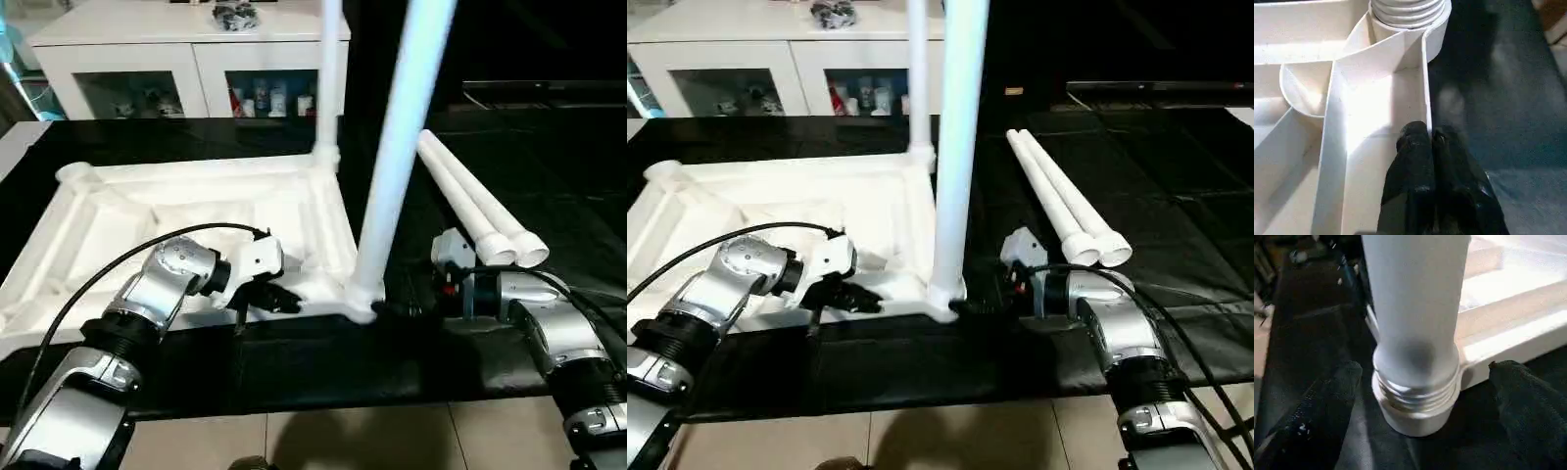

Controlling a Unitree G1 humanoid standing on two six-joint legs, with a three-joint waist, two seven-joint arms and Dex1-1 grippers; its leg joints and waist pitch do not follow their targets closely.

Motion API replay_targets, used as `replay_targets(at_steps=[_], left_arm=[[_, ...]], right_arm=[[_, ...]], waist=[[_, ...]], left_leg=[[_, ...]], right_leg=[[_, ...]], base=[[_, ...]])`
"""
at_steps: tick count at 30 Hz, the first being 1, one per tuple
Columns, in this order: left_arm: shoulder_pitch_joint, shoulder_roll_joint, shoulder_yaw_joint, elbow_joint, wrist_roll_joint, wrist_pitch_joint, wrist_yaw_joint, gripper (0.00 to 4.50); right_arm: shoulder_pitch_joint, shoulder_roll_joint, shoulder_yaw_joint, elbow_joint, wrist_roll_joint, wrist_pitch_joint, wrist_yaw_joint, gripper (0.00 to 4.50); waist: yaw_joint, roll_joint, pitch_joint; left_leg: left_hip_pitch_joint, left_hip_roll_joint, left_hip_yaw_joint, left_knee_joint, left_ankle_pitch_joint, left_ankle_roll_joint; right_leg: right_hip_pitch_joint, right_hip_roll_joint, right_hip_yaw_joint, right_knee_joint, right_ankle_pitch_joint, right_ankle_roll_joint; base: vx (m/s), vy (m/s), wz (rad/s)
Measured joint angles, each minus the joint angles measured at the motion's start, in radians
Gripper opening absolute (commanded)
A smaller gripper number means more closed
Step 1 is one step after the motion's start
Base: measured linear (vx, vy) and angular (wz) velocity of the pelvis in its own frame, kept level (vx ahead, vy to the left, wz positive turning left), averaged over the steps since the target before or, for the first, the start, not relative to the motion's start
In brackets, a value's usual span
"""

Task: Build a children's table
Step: Rotate leg to tighten

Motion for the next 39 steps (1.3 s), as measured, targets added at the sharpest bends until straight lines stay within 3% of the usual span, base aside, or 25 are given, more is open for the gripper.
replay_targets(at_steps=[6, 7, 14, 24, 29, 34, 39], left_arm=[[0.000, 0.000, -0.018, -0.006, -0.004, -0.021, -0.063, 0.00], [0.000, 0.001, -0.021, -0.006, -0.004, -0.029, -0.071, 0.00], [0.000, 0.003, -0.036, -0.009, -0.003, -0.060, -0.099, 0.00], [0.000, 0.002, -0.038, -0.009, -0.001, -0.067, -0.099, 0.00], [-0.001, 0.002, -0.040, -0.008, 0.003, -0.073, -0.098, 0.00], [-0.029, -0.028, -0.026, 0.023, 0.036, -0.028, -0.001, 0.00], [-0.053, -0.083, 0.019, 0.058, 0.051, 0.102, 0.166, 0.00]], right_arm=[[-0.003, 0.001, 0.036, 0.000, -0.019, -0.031, 0.047, 4.45], [-0.004, 0.001, 0.037, 0.000, -0.018, -0.031, 0.058, 4.19], [-0.007, 0.001, 0.072, 0.000, -0.012, -0.021, 0.127, 3.68], [-0.007, 0.002, 0.076, 0.000, -0.013, -0.024, 0.148, 2.84], [-0.007, 0.002, 0.076, 0.000, -0.012, -0.022, 0.149, 2.72], [0.002, 0.048, 0.032, 0.003, -0.008, 0.049, 0.020, 2.72], [-0.012, 0.143, -0.044, 0.044, -0.022, 0.107, -0.242, 2.70]], waist=[[0.007, -0.001, 0.000], [0.008, -0.001, 0.000], [0.017, -0.001, -0.001], [0.018, -0.001, -0.001], [0.018, -0.001, -0.001], [0.015, -0.003, -0.001], [-0.012, -0.003, -0.001]], left_leg=[[0.000, 0.000, 0.000, 0.001, 0.000, 0.000], [0.000, 0.000, 0.000, 0.001, 0.000, 0.000], [0.000, 0.000, 0.000, 0.001, 0.000, 0.000], [0.000, 0.000, 0.000, 0.001, 0.000, 0.000], [0.000, 0.000, 0.000, 0.001, 0.000, 0.000], [0.003, 0.000, 0.000, 0.001, 0.002, 0.000], [0.004, 0.000, 0.000, 0.004, 0.003, -0.001]], right_leg=[[0.000, 0.000, 0.000, 0.000, 0.000, 0.000], [0.001, 0.000, 0.000, 0.000, 0.000, 0.000], [0.001, 0.000, 0.001, 0.000, 0.000, 0.000], [0.001, 0.000, 0.001, 0.000, 0.000, 0.000], [0.001, 0.000, 0.001, 0.000, 0.000, 0.000], [0.003, 0.000, 0.001, 0.002, 0.000, 0.001], [0.004, 0.000, 0.001, 0.001, -0.001, 0.001]], base=[[0.000, 0.000, 0.00], [0.000, 0.000, 0.00], [0.000, 0.000, 0.00], [0.000, 0.000, 0.00], [0.000, 0.000, 0.00], [0.000, 0.000, 0.00], [0.000, 0.000, 0.00]])
